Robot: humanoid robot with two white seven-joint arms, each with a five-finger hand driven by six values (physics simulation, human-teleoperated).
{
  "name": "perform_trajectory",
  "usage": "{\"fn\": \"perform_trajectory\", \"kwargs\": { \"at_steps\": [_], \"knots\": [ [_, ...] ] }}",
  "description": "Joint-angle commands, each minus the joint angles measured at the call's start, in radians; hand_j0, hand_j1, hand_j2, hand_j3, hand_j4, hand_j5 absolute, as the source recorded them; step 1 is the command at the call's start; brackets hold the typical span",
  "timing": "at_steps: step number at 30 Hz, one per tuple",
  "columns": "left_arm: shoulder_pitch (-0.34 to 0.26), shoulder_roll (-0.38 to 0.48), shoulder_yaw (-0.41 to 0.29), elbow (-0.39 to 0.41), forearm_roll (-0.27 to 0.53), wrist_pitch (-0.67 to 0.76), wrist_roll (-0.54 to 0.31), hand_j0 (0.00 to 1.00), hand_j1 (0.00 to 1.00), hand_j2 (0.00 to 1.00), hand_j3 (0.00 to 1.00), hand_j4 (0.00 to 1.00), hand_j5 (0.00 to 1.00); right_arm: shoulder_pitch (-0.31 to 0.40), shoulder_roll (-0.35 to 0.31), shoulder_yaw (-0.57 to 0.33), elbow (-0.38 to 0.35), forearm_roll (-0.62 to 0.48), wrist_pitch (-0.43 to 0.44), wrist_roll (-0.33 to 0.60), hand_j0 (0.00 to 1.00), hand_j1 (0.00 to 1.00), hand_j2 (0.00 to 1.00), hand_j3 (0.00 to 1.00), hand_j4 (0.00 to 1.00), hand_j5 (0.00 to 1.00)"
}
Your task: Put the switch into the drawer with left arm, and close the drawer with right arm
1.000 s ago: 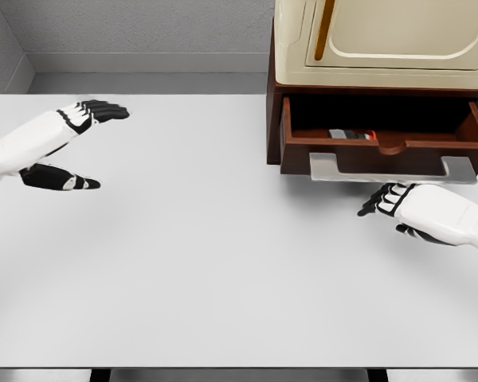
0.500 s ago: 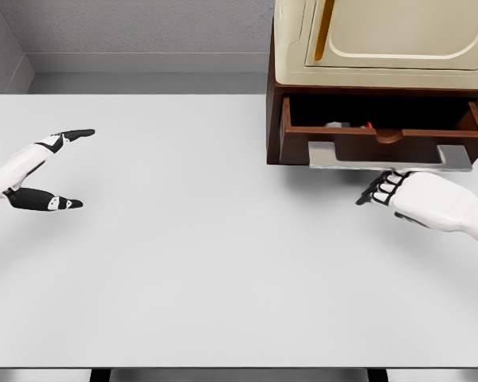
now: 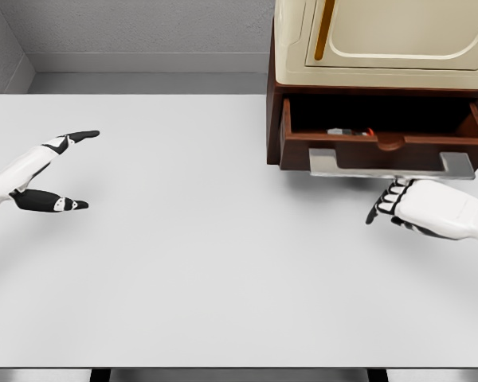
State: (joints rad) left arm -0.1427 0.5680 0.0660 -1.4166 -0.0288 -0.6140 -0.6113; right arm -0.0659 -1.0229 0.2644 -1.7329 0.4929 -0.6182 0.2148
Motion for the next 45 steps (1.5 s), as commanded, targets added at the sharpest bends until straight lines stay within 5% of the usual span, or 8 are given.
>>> {"fn": "perform_trajectory", "kwargs": {
  "at_steps": [1, 16, 32, 45],
  "knots": [
    [0.000, 0.001, 0.003, -0.002, 0.009, 0.003, 0.000, 1.00, 1.00, 1.00, 1.00, 1.00, 1.00, 0.001, -0.048, -0.005, 0.012, 0.023, 0.007, -0.003, 0.51, 0.51, 0.51, 0.51, 0.51, 0.51],
    [-0.002, -0.007, 0.003, -0.004, 0.009, 0.003, 0.000, 1.00, 1.00, 1.00, 1.00, 1.00, 1.00, 0.018, -0.192, 0.072, -0.019, -0.023, 0.007, -0.006, 0.54, 0.54, 0.54, 0.54, 0.54, 0.54],
    [-0.002, -0.017, 0.003, -0.004, 0.007, 0.003, 0.000, 1.00, 1.00, 1.00, 1.00, 1.00, 1.00, -0.032, -0.189, 0.061, -0.033, -0.120, 0.007, -0.006, 0.60, 0.60, 0.60, 0.60, 0.60, 0.60],
    [-0.002, -0.017, 0.003, -0.004, 0.007, 0.003, 0.000, 1.00, 1.00, 1.00, 1.00, 1.00, 1.00, -0.129, -0.106, 0.061, -0.025, -0.157, 0.007, -0.006, 0.63, 0.63, 0.63, 0.63, 0.63, 0.63]
  ]
}}
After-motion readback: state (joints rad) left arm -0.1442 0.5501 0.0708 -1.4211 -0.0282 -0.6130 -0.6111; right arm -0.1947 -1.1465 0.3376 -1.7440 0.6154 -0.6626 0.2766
